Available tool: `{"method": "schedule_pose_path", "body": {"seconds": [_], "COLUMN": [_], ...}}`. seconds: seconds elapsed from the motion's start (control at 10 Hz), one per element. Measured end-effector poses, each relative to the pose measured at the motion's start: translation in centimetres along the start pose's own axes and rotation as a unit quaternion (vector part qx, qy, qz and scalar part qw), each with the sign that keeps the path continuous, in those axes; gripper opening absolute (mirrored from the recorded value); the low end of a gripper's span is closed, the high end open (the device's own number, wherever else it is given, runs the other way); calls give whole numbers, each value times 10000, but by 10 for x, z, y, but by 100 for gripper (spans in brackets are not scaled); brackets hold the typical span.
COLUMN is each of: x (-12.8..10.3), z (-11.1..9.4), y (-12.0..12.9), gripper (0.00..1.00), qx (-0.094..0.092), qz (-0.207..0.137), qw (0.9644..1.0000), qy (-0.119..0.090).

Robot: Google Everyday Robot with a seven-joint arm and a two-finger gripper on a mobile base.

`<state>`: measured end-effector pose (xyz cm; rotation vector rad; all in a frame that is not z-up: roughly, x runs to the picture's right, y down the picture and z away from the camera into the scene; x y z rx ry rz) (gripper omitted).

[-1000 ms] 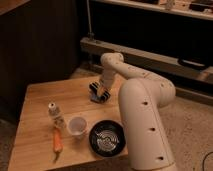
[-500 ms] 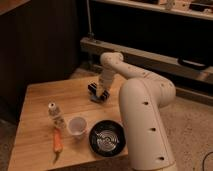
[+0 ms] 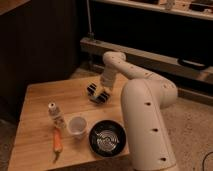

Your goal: Place the eraser on the white sponge

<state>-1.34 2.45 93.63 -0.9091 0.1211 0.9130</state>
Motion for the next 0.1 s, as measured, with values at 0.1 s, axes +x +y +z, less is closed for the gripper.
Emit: {"method": "schedule_pose_path", "body": {"seconds": [0.1], "x": [0], "z": [0], "y": [0], "gripper": [80], "qx": [-1], "qz": [3], "qw": [10000], "qy": [-4]}}
